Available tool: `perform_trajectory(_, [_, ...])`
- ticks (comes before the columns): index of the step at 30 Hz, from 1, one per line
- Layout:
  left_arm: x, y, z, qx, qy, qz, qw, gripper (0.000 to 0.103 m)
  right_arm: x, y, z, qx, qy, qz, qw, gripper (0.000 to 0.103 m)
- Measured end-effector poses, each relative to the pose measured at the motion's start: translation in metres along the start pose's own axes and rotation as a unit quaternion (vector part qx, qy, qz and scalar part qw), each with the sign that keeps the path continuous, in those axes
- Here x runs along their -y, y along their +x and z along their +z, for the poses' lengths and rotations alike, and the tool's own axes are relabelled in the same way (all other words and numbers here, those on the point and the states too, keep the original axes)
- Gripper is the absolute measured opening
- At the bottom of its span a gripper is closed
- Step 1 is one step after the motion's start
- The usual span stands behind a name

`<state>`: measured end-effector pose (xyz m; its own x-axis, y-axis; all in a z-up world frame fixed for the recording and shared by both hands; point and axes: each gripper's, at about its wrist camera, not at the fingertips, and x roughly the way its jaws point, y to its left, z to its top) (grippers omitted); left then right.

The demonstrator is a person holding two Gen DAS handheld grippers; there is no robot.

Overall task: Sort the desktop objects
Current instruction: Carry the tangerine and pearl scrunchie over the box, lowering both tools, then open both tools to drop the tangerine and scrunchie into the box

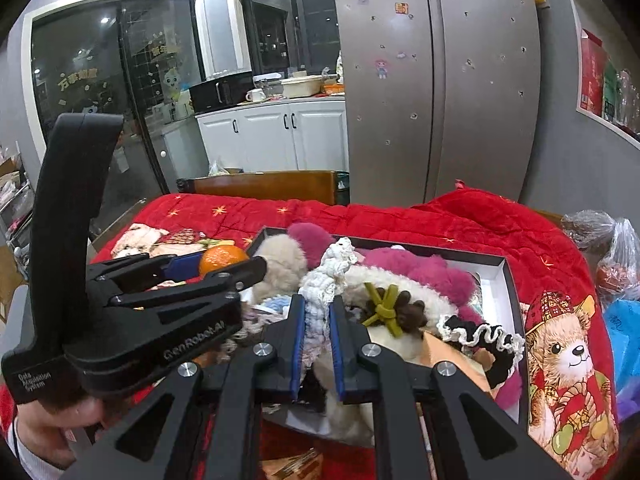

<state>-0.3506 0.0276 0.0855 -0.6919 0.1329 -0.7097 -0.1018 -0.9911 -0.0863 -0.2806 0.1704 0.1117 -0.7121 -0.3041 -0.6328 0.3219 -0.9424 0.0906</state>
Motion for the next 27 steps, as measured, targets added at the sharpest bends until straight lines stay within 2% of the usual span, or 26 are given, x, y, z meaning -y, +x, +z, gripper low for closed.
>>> perform_trajectory(7, [-0.005, -0.001, -0.004, 0.007, 0.014, 0.030, 0.9994, 0.039, 0.010, 0.007, -0.008, -0.012, 0.005, -0.013, 1.000, 0.012])
perform_trajectory(21, [-0.003, 0.013, -0.010, -0.011, 0.022, 0.036, 0.9990, 0.039, 0.014, 0.017, -0.010, -0.030, 0.008, -0.006, 1.000, 0.012])
perform_trajectory(27, [-0.007, 0.013, -0.010, -0.012, 0.007, 0.030, 0.9995, 0.040, 0.015, 0.019, -0.012, -0.035, 0.016, 0.002, 0.999, 0.015])
